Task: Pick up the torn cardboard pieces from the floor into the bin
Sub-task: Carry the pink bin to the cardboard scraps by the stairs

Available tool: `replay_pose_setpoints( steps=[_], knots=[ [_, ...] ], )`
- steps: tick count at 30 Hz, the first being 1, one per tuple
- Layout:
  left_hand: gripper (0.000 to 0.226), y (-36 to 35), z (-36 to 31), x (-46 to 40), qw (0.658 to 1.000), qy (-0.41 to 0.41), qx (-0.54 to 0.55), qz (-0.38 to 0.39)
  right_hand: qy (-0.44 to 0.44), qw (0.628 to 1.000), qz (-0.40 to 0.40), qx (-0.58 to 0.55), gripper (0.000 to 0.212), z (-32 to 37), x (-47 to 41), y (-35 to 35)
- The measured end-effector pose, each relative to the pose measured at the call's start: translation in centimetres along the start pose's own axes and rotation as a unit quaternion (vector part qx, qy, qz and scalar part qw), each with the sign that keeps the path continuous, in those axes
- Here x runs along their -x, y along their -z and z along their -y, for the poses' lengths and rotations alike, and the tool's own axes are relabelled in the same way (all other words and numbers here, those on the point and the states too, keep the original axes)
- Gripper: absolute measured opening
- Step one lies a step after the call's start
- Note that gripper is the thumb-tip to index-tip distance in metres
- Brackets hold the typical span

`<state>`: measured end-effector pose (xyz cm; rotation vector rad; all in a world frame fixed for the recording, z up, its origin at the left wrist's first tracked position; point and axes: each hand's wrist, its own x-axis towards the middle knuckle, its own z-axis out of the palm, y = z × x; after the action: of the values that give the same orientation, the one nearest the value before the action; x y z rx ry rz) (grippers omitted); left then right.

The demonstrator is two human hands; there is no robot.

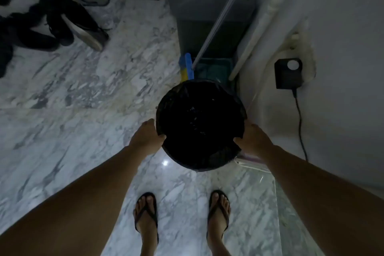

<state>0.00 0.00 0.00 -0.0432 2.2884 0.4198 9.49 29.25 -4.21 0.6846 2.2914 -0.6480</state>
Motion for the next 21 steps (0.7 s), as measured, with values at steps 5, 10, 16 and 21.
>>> replay_pose_setpoints(
  steps=[5, 10, 16, 21],
  knots=[
    [0.068, -3.0, 0.9, -2.4, 0.995, 0.057, 0.081, -0.018, -0.032, 0.999, -0.019, -0.028, 0.094, -1.0, -1.5, -2.6],
    [0.060, -5.2, 1.7, -4.3, 0.983, 0.101, 0.155, 0.012, -0.044, 0.997, -0.018, -0.060, 0.111, -1.3, -2.4, -4.5],
    [0.004, -4.5, 3.1, -3.9, 0.951, 0.145, 0.268, -0.051, -0.071, 0.995, -0.015, -0.066, 0.091, -1.0, -1.8, -3.3],
    [0.007, -0.5, 4.4, 1.0, 0.945, 0.177, 0.265, -0.071, -0.073, 0.994, 0.029, -0.072, 0.058, 3.0, 1.9, 0.5]
  ],
)
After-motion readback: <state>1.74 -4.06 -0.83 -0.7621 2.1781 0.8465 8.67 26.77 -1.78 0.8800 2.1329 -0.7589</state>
